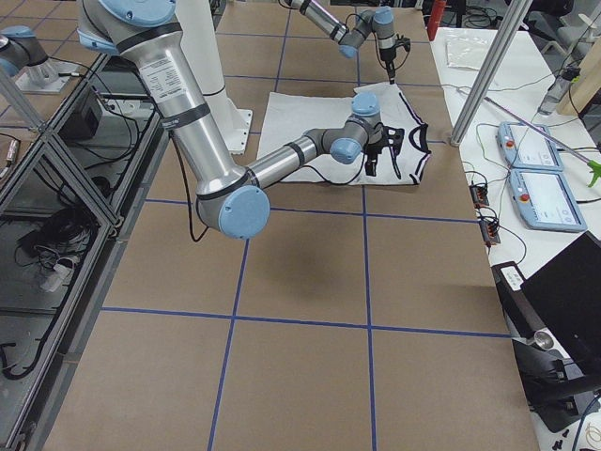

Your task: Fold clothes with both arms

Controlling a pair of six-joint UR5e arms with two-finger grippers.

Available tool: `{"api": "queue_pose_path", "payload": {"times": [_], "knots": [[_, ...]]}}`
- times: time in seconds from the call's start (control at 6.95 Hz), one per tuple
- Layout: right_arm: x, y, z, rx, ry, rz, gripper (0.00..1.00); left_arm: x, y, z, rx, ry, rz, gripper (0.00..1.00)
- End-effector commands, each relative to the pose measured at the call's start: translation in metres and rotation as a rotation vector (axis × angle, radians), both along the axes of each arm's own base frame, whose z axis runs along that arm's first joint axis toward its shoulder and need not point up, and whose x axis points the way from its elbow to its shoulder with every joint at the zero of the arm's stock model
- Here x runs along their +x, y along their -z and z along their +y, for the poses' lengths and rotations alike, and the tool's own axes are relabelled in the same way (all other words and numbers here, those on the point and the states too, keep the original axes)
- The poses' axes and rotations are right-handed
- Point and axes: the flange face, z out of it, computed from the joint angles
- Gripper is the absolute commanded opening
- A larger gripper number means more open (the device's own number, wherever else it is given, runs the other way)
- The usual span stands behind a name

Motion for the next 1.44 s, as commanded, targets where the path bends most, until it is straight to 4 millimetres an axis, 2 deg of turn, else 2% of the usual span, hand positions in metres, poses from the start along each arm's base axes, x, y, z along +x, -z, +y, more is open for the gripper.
{"api": "queue_pose_path", "payload": {"times": [0.0,0.29,0.58,0.72,0.86,1.01,1.15,1.29], "knots": [[-0.001,-0.001,0.0,-0.001,0.001,0.001,1.0,0.001,0.003,0.0,0.003,-0.003,0.002,0.0],[-0.001,0.002,0.0,0.002,0.002,-0.003,1.0,0.005,0.039,-0.005,0.041,-0.002,0.035,0.0],[0.0,0.002,0.0,0.001,0.003,-0.004,1.0,0.012,0.093,-0.014,0.067,0.009,0.07,0.0],[0.0,0.002,0.0,0.0,0.004,-0.005,1.0,0.034,0.127,-0.013,0.044,0.02,0.108,0.0],[0.001,0.002,0.0,0.0,0.003,-0.005,1.0,0.073,0.155,-0.002,0.013,0.017,0.113,0.0],[0.001,0.002,0.0,0.0,0.004,-0.006,1.0,0.1,0.183,-0.001,0.019,0.077,0.054,0.0],[0.001,0.001,0.0,-0.001,0.004,-0.005,1.0,0.121,0.184,0.011,0.003,0.083,0.051,0.0],[0.001,0.001,0.0,-0.001,0.004,-0.005,1.0,0.133,0.184,0.017,0.017,0.103,0.037,0.0]]}}
